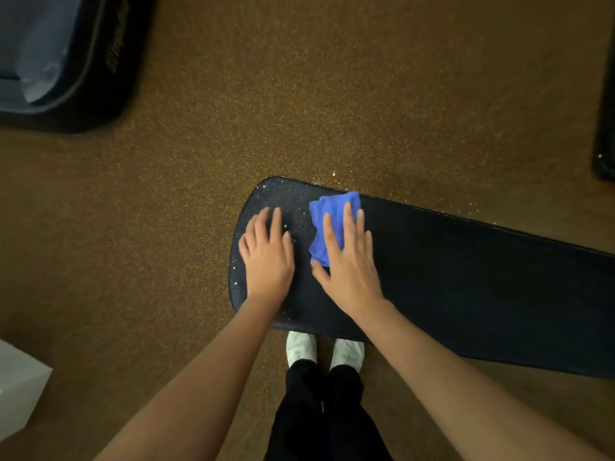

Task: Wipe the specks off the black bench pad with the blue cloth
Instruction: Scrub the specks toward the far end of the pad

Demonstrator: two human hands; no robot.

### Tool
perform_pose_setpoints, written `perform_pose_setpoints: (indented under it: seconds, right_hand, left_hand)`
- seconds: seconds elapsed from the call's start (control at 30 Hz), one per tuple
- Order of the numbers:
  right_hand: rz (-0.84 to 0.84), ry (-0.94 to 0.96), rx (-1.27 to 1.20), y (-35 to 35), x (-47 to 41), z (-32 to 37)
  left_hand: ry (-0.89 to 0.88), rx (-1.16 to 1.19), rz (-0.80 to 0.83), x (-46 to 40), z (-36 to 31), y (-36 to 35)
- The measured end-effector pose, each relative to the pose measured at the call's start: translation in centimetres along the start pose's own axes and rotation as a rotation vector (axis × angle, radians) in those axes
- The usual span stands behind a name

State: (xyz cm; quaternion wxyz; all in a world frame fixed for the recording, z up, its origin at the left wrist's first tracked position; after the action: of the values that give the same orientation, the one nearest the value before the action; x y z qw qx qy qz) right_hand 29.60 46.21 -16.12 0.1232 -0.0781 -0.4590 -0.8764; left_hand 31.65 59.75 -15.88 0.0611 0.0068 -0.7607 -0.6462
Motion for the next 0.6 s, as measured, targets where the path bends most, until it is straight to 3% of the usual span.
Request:
perform_pose_setpoints:
  seconds: [0.17, 0.37, 0.6]
  right_hand:
    - [-0.032, 0.040, 0.151, -1.6, -2.9, -0.1]
    - [-0.160, -0.027, 0.068, 0.6, -7.2, -1.8]
    - [-0.096, 0.308, 0.051, 0.2, -4.1, -0.9]
  left_hand:
    - [0.049, -0.021, 0.002, 1.2, 1.7, -0.3]
    - [0.221, 0.010, 0.016, 1.1, 3.5, -0.5]
    - [0.309, 0.033, 0.031, 2.1, 5.3, -0.9]
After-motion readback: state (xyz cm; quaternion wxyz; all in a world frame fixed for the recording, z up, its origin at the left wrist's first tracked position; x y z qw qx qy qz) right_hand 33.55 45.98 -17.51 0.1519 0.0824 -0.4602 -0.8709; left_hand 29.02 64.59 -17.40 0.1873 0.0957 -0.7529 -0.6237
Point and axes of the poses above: each hand's wrist, its own x-axis away from the middle knuckle, its own y-axis out of the back of the hand, z = x × y, the point moved 7 cm from there along -x, towards the middle knuckle, and after that the axes turned 11 degrees about -x, right-handed, at the moved point
